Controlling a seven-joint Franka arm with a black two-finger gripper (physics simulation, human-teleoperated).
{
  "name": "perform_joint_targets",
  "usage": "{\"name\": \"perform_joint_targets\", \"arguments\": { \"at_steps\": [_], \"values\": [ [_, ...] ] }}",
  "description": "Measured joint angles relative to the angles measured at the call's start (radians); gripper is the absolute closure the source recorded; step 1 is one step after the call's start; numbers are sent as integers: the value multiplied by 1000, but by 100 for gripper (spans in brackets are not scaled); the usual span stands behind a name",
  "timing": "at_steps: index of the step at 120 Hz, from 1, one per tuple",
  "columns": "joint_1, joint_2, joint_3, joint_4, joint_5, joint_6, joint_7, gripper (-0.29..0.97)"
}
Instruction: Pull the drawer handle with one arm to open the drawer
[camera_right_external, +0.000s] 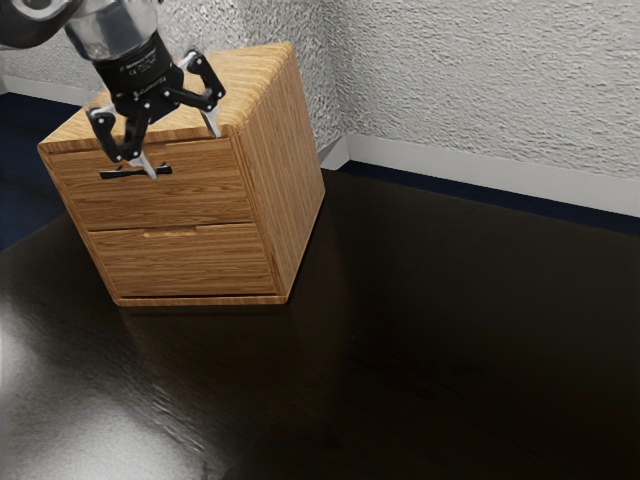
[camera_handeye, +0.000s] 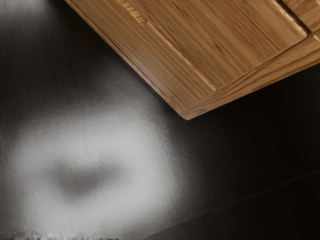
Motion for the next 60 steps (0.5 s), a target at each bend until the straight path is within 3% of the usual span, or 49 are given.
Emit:
{"name": "perform_joint_targets", "arguments": {
  "at_steps": [22, 60],
  "values": [
    [-54, -74, 63, -104, 3, 35, -117, 0],
    [-8, -179, 143, -241, 26, 92, -253, 0]
  ]
}}
